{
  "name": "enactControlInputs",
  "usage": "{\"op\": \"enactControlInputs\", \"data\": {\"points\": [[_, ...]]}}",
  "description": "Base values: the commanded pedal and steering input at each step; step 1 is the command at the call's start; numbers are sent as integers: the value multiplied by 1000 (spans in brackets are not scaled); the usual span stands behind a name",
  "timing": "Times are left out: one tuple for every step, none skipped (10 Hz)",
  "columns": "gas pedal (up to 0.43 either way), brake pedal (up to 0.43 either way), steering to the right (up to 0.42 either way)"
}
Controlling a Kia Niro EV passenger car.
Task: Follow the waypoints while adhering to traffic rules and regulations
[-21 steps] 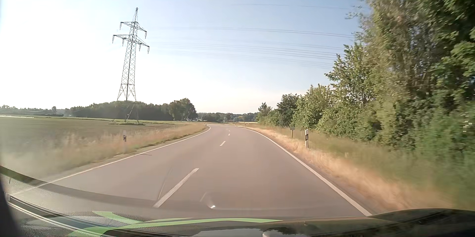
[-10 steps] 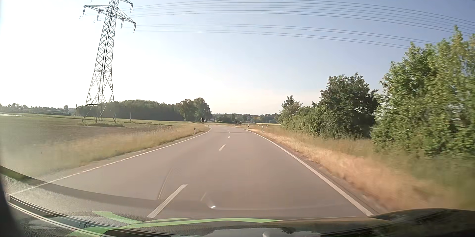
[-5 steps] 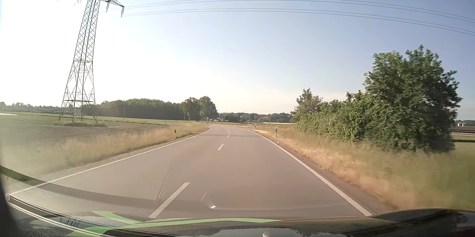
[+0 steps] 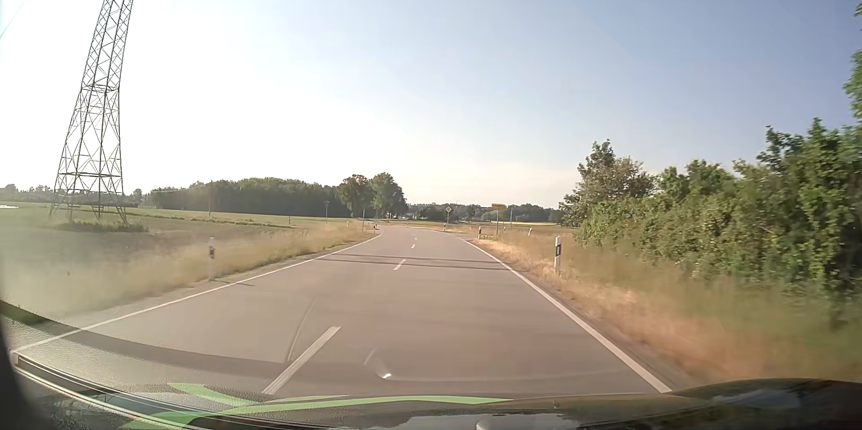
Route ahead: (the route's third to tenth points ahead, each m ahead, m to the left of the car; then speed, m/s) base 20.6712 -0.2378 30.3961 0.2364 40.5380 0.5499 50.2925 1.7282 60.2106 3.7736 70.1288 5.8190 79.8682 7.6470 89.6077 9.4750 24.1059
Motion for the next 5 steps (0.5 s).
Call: {"op": "enactControlInputs", "data": {"points": [[240, 0, -13], [240, 0, -13], [240, 0, -14], [228, 0, -15], [209, 0, -15]]}}
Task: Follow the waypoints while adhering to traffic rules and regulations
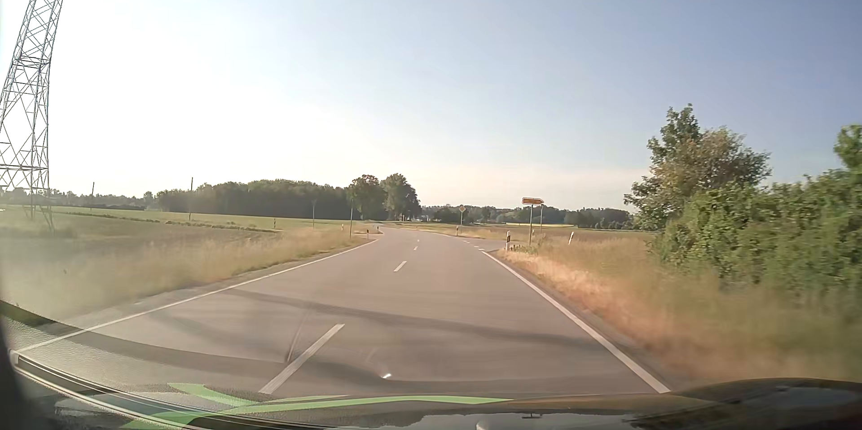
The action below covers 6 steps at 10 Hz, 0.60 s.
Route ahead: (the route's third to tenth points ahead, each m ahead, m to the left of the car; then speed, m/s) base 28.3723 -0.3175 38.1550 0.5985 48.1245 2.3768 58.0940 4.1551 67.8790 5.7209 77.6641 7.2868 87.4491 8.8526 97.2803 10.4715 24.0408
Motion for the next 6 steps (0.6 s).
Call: {"op": "enactControlInputs", "data": {"points": [[209, 0, -15], [209, 0, -15], [220, 0, -14], [248, 0, -13], [260, 0, -13], [268, 0, -13]]}}
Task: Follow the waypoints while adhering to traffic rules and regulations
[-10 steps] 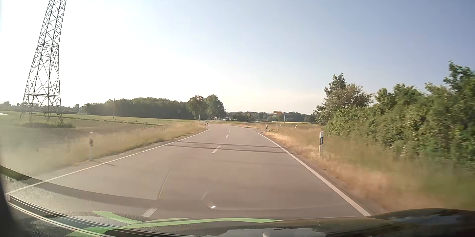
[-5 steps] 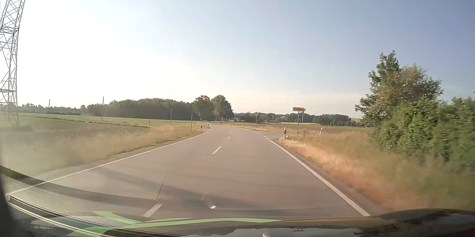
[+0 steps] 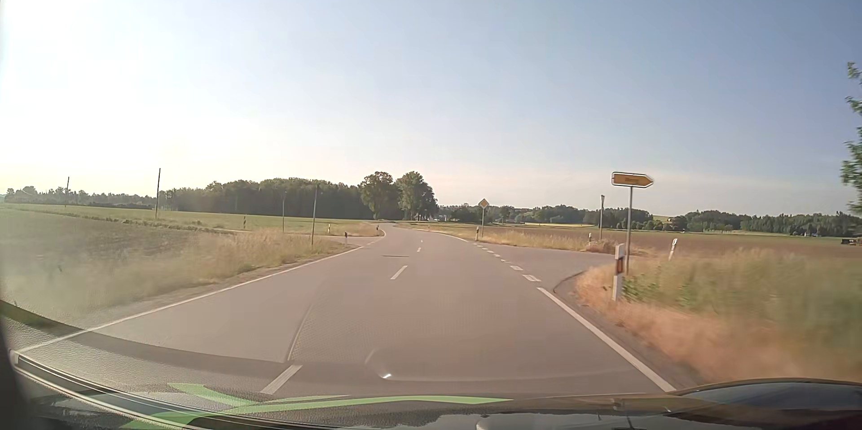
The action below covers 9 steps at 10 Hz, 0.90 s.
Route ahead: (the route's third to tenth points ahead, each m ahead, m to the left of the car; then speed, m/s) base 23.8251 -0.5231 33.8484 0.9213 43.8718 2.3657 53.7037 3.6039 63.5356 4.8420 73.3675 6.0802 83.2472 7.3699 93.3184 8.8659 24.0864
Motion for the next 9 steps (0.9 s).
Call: {"op": "enactControlInputs", "data": {"points": [[268, 0, -13], [268, 0, -13], [260, 0, -13], [220, 0, -12], [220, 0, -13], [220, 0, -13], [228, 0, -13], [240, 0, -13], [260, 0, -13]]}}
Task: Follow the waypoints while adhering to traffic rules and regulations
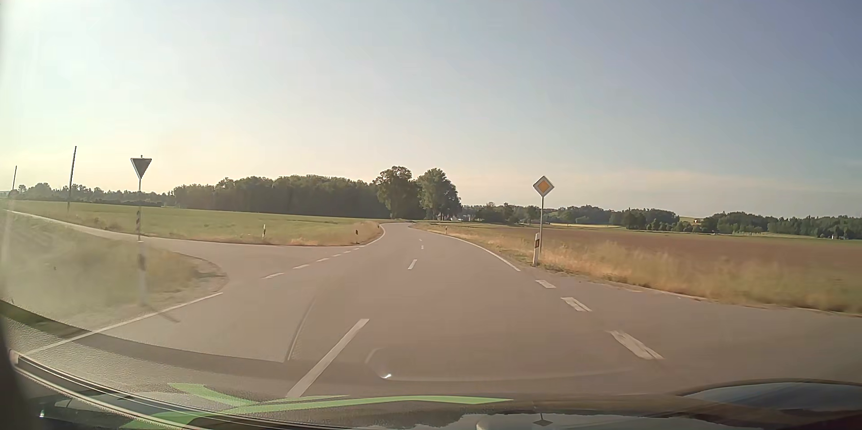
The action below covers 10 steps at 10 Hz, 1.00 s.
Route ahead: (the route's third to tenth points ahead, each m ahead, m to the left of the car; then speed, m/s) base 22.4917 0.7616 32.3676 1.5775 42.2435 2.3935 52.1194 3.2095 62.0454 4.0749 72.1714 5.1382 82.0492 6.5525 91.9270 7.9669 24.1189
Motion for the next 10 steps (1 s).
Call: {"op": "enactControlInputs", "data": {"points": [[260, 0, -12], [260, 0, -12], [268, 0, -12], [268, 0, -12], [260, 0, -12], [248, 0, -13], [240, 0, -13], [240, 0, -13], [248, 0, -13], [260, 0, -13]]}}
